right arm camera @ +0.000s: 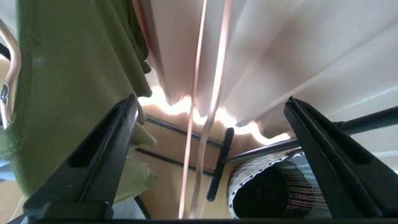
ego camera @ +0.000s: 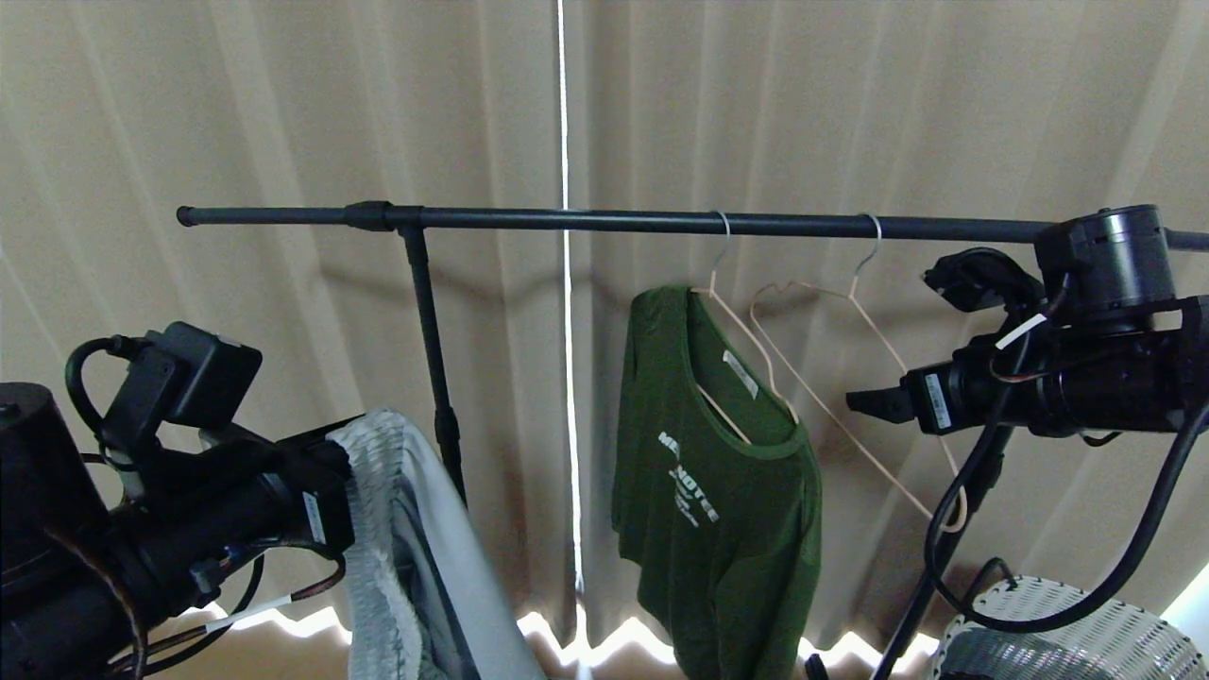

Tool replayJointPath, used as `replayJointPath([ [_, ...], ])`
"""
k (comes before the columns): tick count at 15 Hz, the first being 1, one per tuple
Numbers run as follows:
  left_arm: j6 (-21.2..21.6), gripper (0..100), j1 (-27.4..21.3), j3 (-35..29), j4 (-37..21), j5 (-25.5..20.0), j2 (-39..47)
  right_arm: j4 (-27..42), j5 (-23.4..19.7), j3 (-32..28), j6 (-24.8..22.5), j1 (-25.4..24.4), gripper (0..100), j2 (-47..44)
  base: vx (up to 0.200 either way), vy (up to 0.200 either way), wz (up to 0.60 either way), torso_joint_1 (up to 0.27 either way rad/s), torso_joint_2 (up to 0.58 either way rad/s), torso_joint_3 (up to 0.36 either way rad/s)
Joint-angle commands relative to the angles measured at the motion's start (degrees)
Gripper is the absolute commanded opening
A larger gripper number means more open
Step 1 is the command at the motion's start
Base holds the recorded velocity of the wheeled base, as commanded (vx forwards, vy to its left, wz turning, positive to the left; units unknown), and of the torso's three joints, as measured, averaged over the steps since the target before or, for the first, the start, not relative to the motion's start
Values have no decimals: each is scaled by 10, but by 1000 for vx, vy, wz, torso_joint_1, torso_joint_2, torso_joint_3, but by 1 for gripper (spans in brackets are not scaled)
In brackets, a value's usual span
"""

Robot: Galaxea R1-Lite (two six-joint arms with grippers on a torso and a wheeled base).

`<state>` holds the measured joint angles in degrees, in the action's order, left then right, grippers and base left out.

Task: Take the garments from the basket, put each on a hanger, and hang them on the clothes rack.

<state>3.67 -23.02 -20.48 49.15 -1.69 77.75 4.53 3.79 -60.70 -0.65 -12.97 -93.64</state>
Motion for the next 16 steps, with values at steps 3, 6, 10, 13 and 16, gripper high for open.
replayJointPath([
  [3,0,0,0,0,2,0,-1,0,-1,-1,-1,0,0,-8,0,0,0,0,0,0],
  [6,0,0,0,0,2,-1,-3,-1,0,-3,6,1,0,-18,0,0,0,0,0,0],
  [10,0,0,0,4,2,-1,-9,-8,1,-1,8,1,0,-7,0,0,0,0,0,0],
  [13,1,0,0,4,2,-1,-10,-8,1,2,8,1,0,9,0,0,0,0,0,0],
  [16,1,0,0,5,2,-1,-10,-7,2,3,7,1,100,11,0,0,0,0,0,0],
])
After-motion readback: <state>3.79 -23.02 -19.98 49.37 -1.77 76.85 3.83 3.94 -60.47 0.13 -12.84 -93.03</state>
